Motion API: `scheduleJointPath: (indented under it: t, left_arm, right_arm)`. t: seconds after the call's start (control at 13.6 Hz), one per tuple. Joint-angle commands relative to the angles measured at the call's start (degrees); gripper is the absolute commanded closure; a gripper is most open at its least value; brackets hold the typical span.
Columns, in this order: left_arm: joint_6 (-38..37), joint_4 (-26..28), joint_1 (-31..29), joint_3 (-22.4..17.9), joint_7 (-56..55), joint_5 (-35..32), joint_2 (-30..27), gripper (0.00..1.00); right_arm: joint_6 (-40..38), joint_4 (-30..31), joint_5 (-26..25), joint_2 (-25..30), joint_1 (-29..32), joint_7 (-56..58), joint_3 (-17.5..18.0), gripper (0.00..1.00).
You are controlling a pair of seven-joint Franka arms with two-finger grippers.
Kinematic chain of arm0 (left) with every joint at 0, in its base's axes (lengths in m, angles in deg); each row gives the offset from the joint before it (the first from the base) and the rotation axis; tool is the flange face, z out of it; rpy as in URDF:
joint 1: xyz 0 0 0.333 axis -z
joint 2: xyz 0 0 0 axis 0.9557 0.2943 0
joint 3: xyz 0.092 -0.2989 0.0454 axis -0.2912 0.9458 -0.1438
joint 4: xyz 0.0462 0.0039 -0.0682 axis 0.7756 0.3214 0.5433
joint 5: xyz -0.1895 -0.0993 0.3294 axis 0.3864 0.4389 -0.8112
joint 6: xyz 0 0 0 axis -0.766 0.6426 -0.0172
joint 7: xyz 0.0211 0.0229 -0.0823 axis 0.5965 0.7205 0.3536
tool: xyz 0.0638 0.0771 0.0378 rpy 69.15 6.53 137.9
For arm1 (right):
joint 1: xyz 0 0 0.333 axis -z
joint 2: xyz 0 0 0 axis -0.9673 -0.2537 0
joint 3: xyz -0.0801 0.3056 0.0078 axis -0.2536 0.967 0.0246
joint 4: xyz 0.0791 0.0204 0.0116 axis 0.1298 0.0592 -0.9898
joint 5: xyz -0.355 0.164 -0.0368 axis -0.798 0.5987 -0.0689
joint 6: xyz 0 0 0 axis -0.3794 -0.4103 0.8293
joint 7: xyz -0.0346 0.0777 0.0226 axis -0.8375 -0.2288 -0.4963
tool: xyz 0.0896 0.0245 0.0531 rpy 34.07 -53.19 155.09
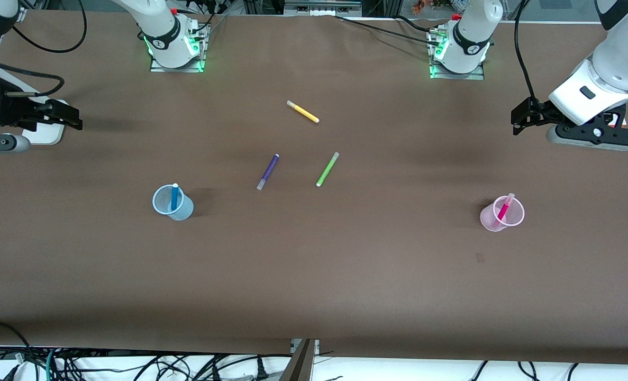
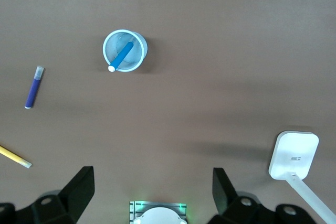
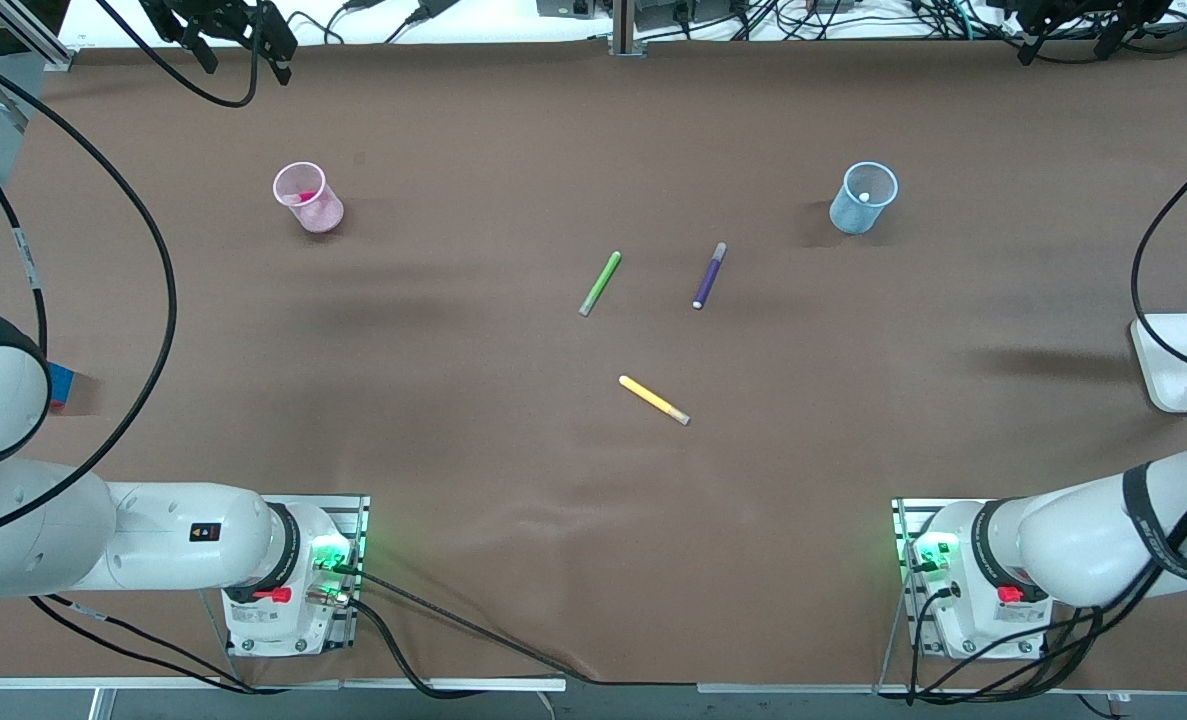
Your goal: Place pink and blue markers in matching cups
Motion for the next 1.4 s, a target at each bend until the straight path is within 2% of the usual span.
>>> scheduleJointPath:
  t: [0.0,0.15,0.44,1.1,1.32]
  left_arm:
    - [-1.05,-0.45,0.14,-0.05,-0.28,0.38,-0.63,0.00]
    - [-1.05,-0.45,0.14,-0.05,-0.28,0.38,-0.63,0.00]
    - [-1.05,-0.45,0.14,-0.05,-0.28,0.38,-0.63,0.00]
    - [-1.05,-0.80,0.23,0.12,-0.28,0.30,-0.63,0.00]
    - [-1.05,-0.80,0.23,0.12,-0.28,0.38,-0.63,0.00]
  right_arm:
    - [-0.14,2.60,-1.22,3.74,8.00,-1.03,6.89,0.00]
    - [2.57,5.25,-1.13,6.20,11.45,0.64,9.89,0.01]
    - [5.05,6.66,-0.87,9.72,11.99,0.65,9.90,0.00]
    - [2.95,6.23,-1.48,9.82,11.90,0.65,9.81,0.00]
    - [1.01,6.14,-3.24,9.73,11.73,0.73,9.81,0.00]
